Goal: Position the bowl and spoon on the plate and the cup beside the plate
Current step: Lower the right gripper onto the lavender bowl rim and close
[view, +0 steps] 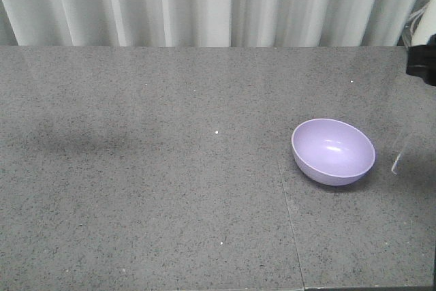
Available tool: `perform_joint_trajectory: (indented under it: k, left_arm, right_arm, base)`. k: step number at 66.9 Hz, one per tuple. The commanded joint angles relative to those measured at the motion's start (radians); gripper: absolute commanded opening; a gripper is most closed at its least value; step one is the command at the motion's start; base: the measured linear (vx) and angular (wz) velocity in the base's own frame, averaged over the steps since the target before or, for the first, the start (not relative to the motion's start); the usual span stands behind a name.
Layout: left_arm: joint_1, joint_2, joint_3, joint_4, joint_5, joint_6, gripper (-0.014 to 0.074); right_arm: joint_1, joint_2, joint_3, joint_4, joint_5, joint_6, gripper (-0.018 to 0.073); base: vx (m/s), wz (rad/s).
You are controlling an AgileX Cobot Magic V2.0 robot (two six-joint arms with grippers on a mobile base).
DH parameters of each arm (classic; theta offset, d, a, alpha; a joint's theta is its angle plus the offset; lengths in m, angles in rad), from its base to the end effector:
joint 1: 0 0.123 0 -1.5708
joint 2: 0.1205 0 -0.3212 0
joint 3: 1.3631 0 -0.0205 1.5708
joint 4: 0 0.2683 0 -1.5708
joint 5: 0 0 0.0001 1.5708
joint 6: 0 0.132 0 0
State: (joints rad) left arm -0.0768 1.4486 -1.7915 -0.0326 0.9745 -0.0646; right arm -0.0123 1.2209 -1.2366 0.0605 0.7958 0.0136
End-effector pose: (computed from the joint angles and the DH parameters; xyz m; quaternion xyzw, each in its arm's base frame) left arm 0.3463 -0.0302 0.5063 0.0040 0.8711 -0.0509 0.4885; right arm 0.2933 0.0021 0.3995 0.0217 0.9046 0.0288 0.4248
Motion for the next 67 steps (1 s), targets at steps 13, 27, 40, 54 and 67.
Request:
perform_joint_trajectory:
  k: [13,27,40,54,67]
  left_arm:
    - [-0.006,-0.082,-0.024,-0.010,-0.044,0.002,-0.0006]
    - [-0.006,-0.082,-0.024,-0.010,-0.042,0.002,-0.0006]
    - [-0.006,-0.081,-0.024,-0.009,-0.043,0.002,-0.0006]
    - [-0.006,-0.080,-0.024,-0.009,-0.043,0.003,-0.0006]
    - [-0.006,-0.080,-0.024,-0.009,-0.044,0.004,-0.0006]
  right_arm:
    - [-0.003,0.261,-0.262,0.013,0.182,-0.026,0.0419]
    - [-0.003,0.388,-0.280,0.022,0.265,-0.059,0.0419]
    - [-0.003,0.448,-0.280,0.028,0.302,-0.074,0.0419]
    - [-0.003,0.479,-0.280,0.035,0.307,-0.080,0.0419]
    - [-0.003,0.526,-0.277,0.039,0.322,-0.099,0.0419]
  base:
    - [0.00,0.00]
    - [0.00,0.00]
    - [0.00,0.00]
    - [0.00,0.00]
    - [0.00,0.00]
